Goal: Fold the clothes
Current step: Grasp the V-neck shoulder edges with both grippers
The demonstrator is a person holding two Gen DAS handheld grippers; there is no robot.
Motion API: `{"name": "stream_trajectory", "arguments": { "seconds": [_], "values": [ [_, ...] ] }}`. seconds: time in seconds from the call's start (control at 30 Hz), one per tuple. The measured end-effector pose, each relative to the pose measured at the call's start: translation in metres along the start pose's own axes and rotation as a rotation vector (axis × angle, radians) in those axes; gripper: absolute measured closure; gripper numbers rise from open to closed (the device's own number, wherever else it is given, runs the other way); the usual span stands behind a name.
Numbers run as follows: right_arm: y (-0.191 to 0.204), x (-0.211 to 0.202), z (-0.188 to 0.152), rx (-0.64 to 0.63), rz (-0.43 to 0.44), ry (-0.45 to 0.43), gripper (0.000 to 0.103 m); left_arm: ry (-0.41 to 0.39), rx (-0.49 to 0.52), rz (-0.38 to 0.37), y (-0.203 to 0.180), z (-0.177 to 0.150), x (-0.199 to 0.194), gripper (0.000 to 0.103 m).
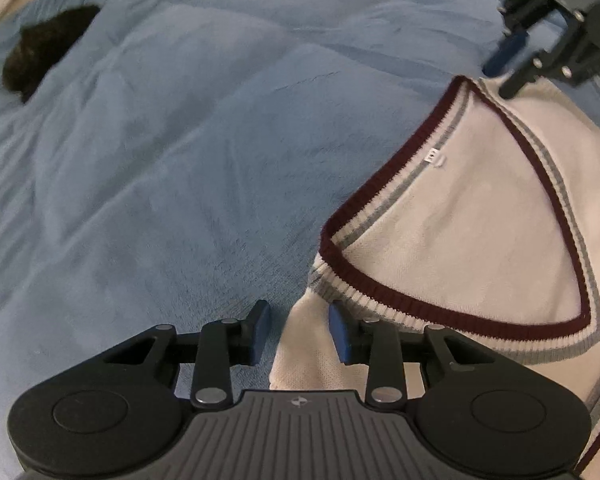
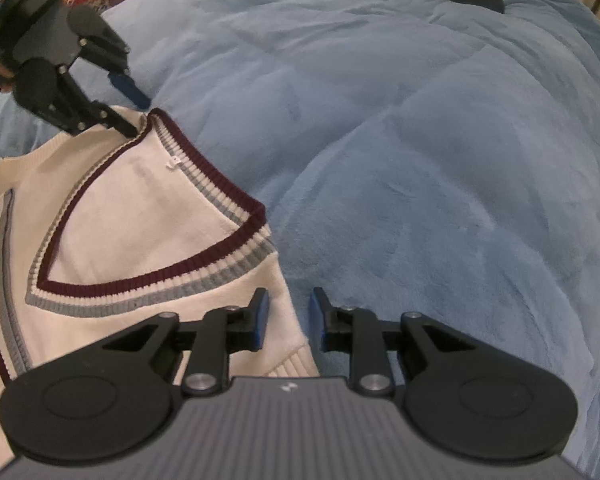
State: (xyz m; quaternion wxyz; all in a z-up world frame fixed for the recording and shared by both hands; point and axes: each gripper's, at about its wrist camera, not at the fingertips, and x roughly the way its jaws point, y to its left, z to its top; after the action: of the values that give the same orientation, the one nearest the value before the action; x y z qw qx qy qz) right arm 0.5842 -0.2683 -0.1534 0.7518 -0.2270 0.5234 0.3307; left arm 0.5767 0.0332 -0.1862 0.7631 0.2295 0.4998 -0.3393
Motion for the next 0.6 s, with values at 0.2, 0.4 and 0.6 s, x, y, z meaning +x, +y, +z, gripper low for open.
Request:
{"name": "stream_trajectory", "arguments": {
  "seconds": [0.2,0.4,0.6],
  "values": [
    [0.012,0.000,0.001,-0.012,-0.009,0.007,0.096,0.007,-0.010,-0.019,-0.005,0.000,-0.004,0.094],
    [0.021,-0.022,-0.002,0.016,-0.057,-0.062,0.098,-0.078,-0.041,0.028,-0.008,-0.011,-0.036,0.096],
    [0.044,-0.047,-0.014,0.028,-0.100,-0.137,0.098,-0.162,-0.070,0.055,-0.018,-0.025,-0.068,0.096]
  ]
}}
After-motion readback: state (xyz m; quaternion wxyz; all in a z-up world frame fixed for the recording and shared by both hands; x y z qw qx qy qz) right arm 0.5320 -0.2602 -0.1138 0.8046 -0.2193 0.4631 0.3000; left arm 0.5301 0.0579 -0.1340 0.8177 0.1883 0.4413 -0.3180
